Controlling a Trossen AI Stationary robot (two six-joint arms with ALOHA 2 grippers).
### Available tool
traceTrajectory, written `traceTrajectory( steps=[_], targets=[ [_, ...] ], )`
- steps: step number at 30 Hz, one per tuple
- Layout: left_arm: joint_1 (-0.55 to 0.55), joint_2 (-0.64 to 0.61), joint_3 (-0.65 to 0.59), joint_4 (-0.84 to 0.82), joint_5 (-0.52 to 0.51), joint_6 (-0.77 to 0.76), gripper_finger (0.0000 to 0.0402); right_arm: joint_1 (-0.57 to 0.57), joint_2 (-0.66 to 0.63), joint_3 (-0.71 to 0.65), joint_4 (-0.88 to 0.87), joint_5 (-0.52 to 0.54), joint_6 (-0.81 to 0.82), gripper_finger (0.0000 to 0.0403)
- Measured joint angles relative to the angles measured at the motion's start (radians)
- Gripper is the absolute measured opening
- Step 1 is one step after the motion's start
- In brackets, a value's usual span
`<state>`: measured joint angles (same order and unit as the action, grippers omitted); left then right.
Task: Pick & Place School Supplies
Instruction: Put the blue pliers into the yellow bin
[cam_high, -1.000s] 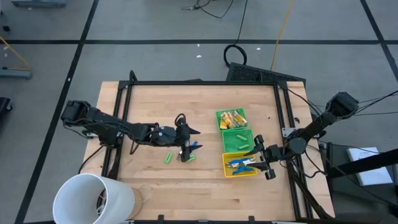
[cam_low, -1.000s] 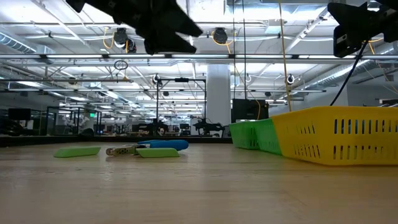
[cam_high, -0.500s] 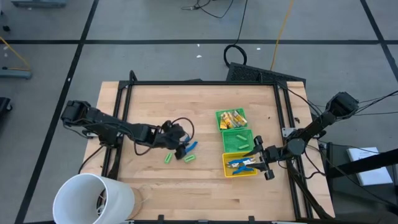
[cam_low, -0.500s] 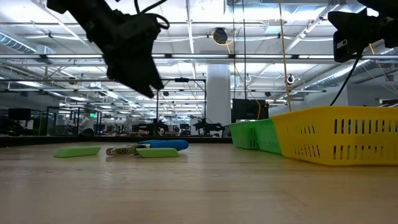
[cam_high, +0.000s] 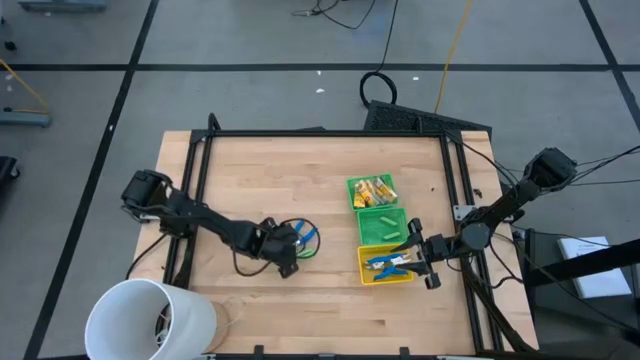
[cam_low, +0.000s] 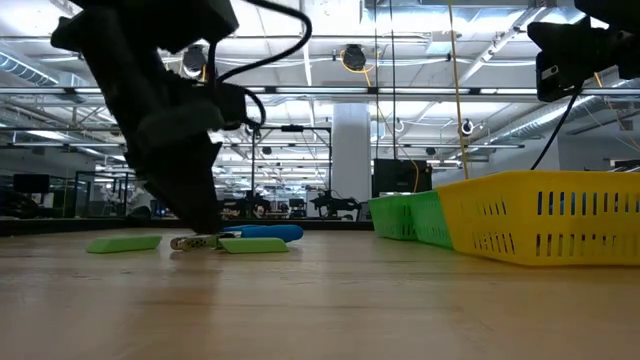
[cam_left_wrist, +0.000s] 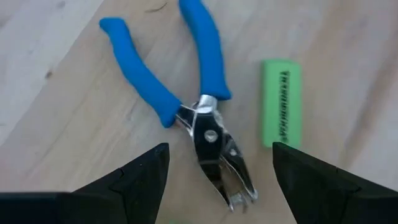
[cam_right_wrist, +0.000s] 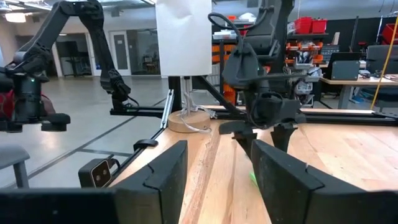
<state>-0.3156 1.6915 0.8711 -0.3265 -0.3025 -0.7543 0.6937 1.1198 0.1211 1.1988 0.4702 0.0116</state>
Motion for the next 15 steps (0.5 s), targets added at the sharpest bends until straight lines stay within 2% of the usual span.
traceTrajectory(
  steps=[4, 15],
  targets=[
    [0.003, 0.021, 0.000, -0.017, -0.012, -0.052, 0.0289, 0.000, 0.000, 0.000, 0.000, 0.000, 0.000, 0.0167],
    [0.001, 0.098, 0.005, -0.056, -0.025, -0.071, 0.0289, 0.000, 0.000, 0.000, -0.008, 0.000, 0.002, 0.0165]
  ],
)
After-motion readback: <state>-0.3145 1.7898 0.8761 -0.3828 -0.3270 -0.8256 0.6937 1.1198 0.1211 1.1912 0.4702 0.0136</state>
